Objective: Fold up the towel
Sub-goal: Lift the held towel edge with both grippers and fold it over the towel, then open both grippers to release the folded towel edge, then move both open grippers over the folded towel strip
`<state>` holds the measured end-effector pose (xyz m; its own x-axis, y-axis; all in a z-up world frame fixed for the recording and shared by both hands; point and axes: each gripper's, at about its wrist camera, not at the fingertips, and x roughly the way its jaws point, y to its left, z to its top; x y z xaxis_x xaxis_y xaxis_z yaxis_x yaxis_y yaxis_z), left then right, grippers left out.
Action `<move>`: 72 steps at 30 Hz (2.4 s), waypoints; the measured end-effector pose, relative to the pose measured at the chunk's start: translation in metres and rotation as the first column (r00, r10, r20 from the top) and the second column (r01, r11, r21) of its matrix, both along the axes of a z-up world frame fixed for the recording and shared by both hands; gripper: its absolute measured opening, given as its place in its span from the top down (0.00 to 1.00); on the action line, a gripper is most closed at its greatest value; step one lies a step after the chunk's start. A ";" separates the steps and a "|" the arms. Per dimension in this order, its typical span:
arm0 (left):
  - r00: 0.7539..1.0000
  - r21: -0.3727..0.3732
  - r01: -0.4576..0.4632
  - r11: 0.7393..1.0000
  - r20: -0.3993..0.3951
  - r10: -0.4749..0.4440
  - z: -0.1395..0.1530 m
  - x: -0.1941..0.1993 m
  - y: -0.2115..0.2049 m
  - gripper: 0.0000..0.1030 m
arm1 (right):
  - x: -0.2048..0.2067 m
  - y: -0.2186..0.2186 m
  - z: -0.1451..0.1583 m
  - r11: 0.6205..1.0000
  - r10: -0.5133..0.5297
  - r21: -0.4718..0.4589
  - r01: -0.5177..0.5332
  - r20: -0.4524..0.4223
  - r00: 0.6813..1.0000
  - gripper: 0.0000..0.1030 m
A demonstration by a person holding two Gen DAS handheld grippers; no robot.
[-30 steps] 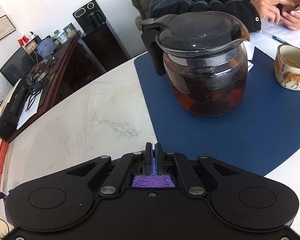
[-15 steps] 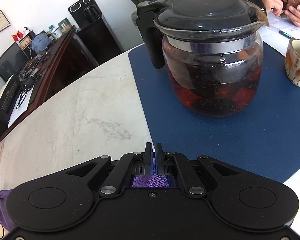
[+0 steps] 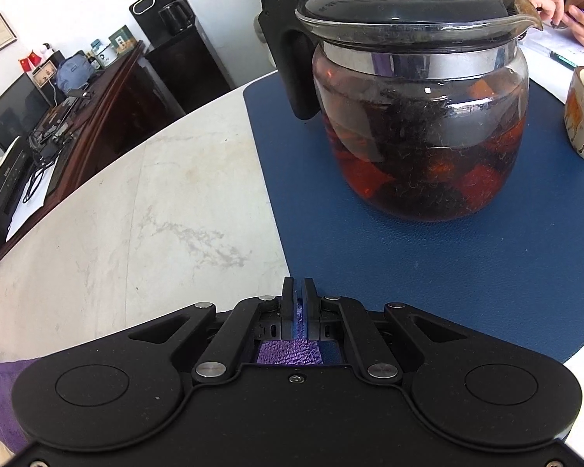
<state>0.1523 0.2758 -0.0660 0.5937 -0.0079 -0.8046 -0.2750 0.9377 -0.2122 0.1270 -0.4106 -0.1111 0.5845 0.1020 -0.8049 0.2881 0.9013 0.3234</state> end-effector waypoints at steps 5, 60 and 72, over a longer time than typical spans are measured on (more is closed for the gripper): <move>0.999 0.004 -0.009 1.000 0.047 0.009 0.005 -0.006 0.000 0.87 | -0.003 0.004 0.007 0.999 0.015 -0.034 -0.015 0.020 1.000 0.82; 0.982 0.208 0.184 0.961 -0.087 -0.169 -0.007 -0.249 -0.093 0.82 | -0.197 0.127 0.021 0.695 0.640 -0.278 -0.663 -0.180 0.747 0.64; 0.985 0.197 0.170 0.966 -0.074 -0.159 -0.007 -0.268 -0.090 0.81 | -0.205 0.135 0.032 0.612 0.691 -0.260 -0.747 -0.284 0.664 0.64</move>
